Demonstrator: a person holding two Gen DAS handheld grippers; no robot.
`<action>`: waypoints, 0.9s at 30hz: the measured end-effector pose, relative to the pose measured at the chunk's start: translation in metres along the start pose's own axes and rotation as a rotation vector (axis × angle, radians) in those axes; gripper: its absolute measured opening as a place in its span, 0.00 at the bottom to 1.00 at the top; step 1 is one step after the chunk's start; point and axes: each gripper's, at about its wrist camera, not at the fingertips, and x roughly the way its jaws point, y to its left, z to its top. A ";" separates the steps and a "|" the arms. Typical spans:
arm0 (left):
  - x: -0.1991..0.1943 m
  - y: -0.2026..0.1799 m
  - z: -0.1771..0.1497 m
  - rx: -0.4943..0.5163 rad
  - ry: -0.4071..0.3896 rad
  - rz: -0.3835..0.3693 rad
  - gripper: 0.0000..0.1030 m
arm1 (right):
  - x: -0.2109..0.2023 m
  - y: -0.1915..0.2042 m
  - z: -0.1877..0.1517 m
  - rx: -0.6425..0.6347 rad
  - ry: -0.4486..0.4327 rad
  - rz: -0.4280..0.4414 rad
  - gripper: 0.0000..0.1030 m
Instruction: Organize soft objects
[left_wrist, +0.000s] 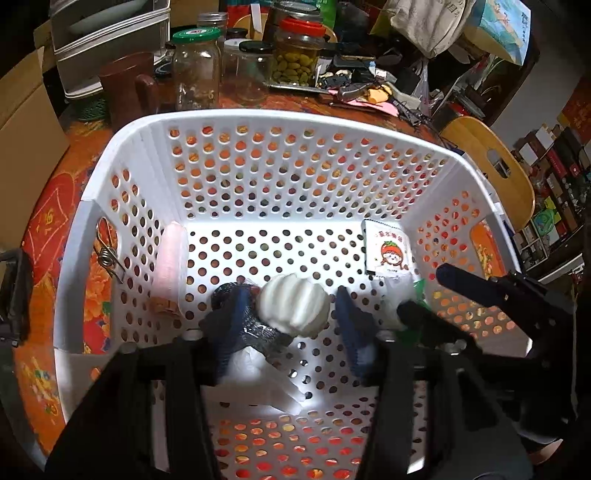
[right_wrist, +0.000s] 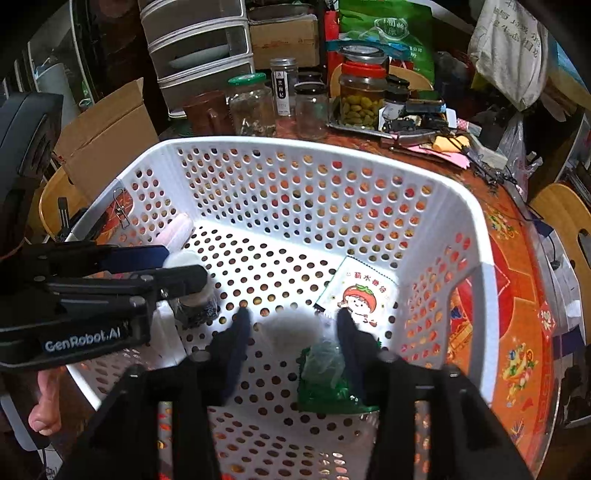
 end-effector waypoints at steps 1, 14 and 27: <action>-0.002 0.000 0.000 -0.001 -0.005 -0.006 0.63 | -0.001 0.000 0.000 -0.001 -0.006 0.001 0.63; -0.072 0.003 -0.023 0.036 -0.163 0.006 0.97 | -0.061 0.002 -0.022 0.014 -0.140 0.016 0.86; -0.189 -0.002 -0.149 0.108 -0.401 0.129 1.00 | -0.162 0.023 -0.131 0.056 -0.372 -0.024 0.92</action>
